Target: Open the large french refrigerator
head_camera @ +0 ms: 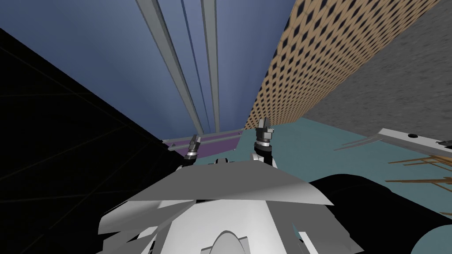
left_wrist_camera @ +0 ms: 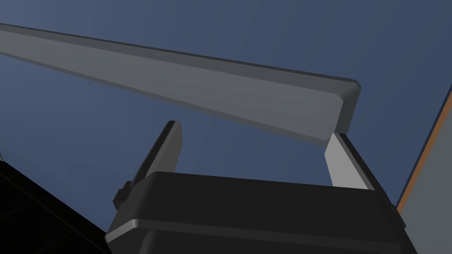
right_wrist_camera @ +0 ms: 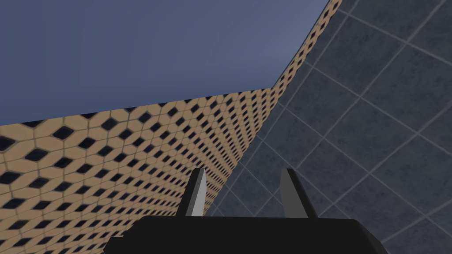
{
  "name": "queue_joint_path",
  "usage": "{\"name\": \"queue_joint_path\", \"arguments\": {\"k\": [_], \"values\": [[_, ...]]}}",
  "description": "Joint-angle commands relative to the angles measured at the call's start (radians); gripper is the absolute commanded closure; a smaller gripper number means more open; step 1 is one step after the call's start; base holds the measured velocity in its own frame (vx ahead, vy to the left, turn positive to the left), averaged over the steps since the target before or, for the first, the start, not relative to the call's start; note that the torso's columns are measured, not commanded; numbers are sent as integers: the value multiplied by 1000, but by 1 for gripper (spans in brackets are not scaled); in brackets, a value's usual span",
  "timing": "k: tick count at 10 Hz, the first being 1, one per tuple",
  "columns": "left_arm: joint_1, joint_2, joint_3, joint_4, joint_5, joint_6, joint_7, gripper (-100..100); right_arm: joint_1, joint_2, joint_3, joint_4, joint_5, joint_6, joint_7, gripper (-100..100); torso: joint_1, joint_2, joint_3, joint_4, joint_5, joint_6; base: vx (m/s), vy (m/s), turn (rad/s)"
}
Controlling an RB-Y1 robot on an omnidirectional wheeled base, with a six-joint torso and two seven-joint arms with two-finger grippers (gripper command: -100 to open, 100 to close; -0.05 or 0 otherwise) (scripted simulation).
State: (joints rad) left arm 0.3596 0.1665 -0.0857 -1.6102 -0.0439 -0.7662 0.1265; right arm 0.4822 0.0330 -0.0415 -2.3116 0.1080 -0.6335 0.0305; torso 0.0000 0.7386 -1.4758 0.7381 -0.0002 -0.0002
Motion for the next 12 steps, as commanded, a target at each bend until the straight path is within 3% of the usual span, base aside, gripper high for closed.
{"name": "queue_joint_path", "arguments": {"k": [1,7,12], "values": [[-19,-6,-5,76,4,-51,-5,-100,0,0,0,0,0,0,0,0,1,0,0,0,1,0,68,-70,-57],[-66,-33,-15,267,13,-175,-14,-100,0,0,0,0,0,0,0,0,0,1,0,0,0,0,80,-91,-41],[-91,-64,-21,372,19,-241,-19,-100,0,0,0,0,0,0,0,0,0,0,0,0,0,0,49,-49,-26]]}}
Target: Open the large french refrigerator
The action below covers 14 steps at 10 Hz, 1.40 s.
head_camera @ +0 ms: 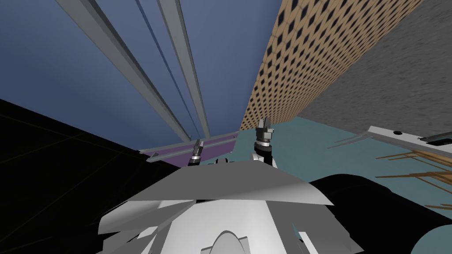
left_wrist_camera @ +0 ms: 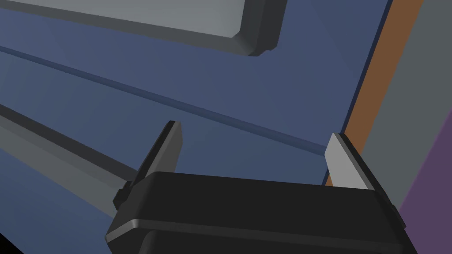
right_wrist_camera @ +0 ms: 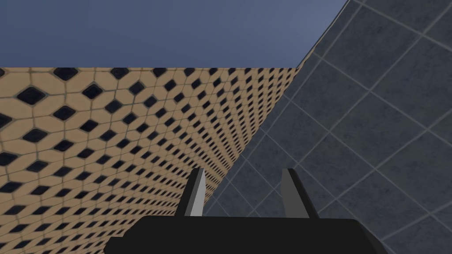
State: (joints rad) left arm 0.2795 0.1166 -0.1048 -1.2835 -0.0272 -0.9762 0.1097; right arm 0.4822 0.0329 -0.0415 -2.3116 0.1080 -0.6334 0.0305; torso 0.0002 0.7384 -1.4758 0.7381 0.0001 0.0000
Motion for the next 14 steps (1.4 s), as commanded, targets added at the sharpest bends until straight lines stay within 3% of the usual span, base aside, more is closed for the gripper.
{"name": "queue_joint_path", "arguments": {"k": [1,5,6,7,14], "values": [[-16,-25,-3,66,3,-44,-3,-100,0,0,0,0,0,0,0,0,-1,-1,-1,0,0,0,60,-56,-31],[-32,-90,-7,133,7,-90,-7,-100,0,0,0,0,0,0,0,0,1,0,0,0,0,0,51,-51,-11],[-29,-76,-2,122,9,-85,-4,-100,0,0,0,0,0,0,0,0,-2,-3,-1,-1,1,4,10,-4,16],[-78,-40,47,174,34,-82,19,-100,0,0,0,0,0,0,0,0,-2,-3,-2,-1,0,3,-93,-70,-241],[-267,93,218,360,120,-61,98,-100,0,0,0,0,0,0,0,0,0,-12,-7,3,-3,7,-114,-97,-192]]}}
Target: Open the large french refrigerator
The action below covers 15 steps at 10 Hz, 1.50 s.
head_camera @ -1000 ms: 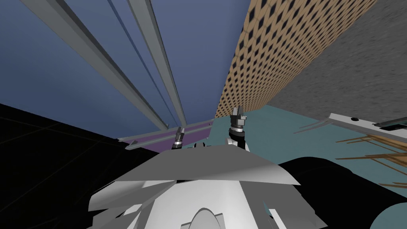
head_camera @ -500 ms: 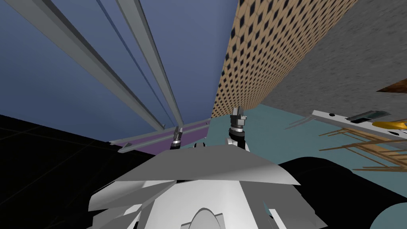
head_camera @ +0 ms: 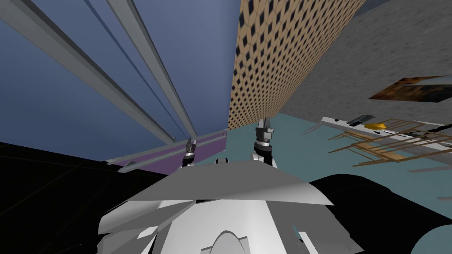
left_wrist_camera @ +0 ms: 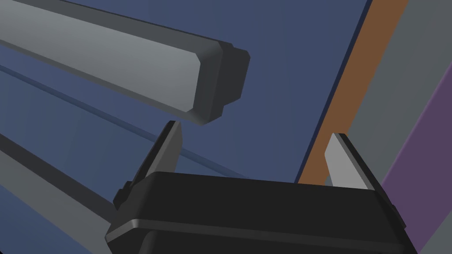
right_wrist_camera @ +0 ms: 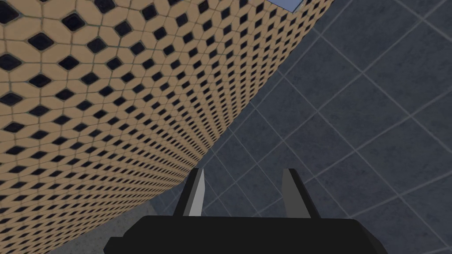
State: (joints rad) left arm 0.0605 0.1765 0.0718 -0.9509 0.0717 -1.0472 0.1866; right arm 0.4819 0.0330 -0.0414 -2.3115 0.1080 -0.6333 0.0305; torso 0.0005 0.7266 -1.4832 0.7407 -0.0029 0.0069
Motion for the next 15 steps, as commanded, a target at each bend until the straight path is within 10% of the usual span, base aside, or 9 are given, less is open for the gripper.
{"name": "queue_joint_path", "arguments": {"k": [1,3,4,15], "values": [[-75,52,65,54,33,13,32,-100,0,0,0,0,0,0,0,0,1,-2,-1,1,-1,0,-112,-92,-179],[-62,46,60,71,30,2,31,-100,0,0,0,0,0,0,0,0,-1,0,0,1,-2,-1,-30,-31,-40],[-48,33,41,27,21,10,21,100,0,0,0,0,0,0,0,0,-1,3,2,-2,1,-3,54,52,158],[191,-137,-178,-209,-89,-17,-81,100,0,0,0,0,0,0,0,0,0,11,7,-3,3,-7,85,74,150]]}}
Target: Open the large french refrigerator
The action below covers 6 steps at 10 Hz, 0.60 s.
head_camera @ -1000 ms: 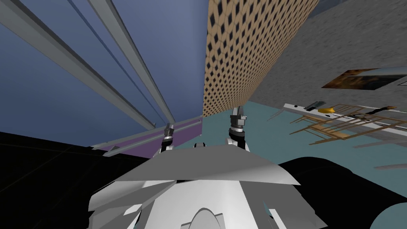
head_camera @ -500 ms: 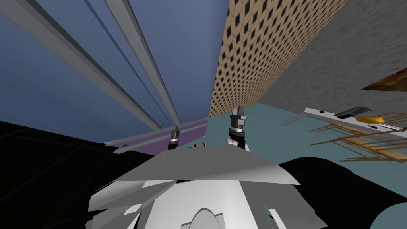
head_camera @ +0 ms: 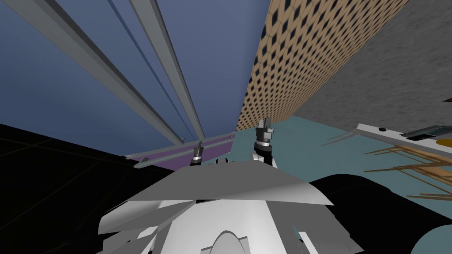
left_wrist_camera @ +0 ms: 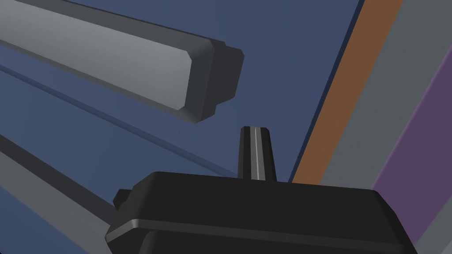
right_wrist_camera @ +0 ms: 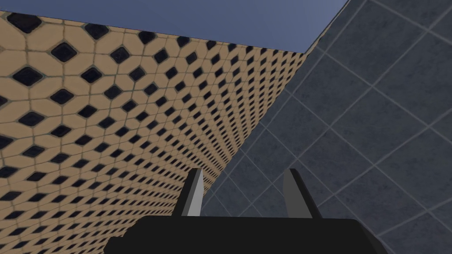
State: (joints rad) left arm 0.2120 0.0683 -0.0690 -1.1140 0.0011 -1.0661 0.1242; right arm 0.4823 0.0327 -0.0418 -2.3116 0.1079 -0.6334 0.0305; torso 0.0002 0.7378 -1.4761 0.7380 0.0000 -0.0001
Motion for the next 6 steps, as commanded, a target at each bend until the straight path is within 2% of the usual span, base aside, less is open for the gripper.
{"name": "queue_joint_path", "arguments": {"k": [1,2,4,6], "values": [[27,-16,-22,-31,-11,3,-8,100,0,0,0,0,0,0,0,0,1,-2,-1,-1,0,0,37,33,34],[28,11,-25,-37,-12,5,-10,-100,0,0,0,0,0,0,0,0,-1,0,0,0,0,1,0,0,0],[23,45,-25,-45,-12,14,-9,-100,0,0,0,0,0,0,0,0,-2,3,2,1,-1,0,-12,-6,5],[1,45,-25,-69,-11,54,-7,-100,0,0,0,0,0,0,0,0,-1,2,1,0,0,0,-48,-13,2]]}}
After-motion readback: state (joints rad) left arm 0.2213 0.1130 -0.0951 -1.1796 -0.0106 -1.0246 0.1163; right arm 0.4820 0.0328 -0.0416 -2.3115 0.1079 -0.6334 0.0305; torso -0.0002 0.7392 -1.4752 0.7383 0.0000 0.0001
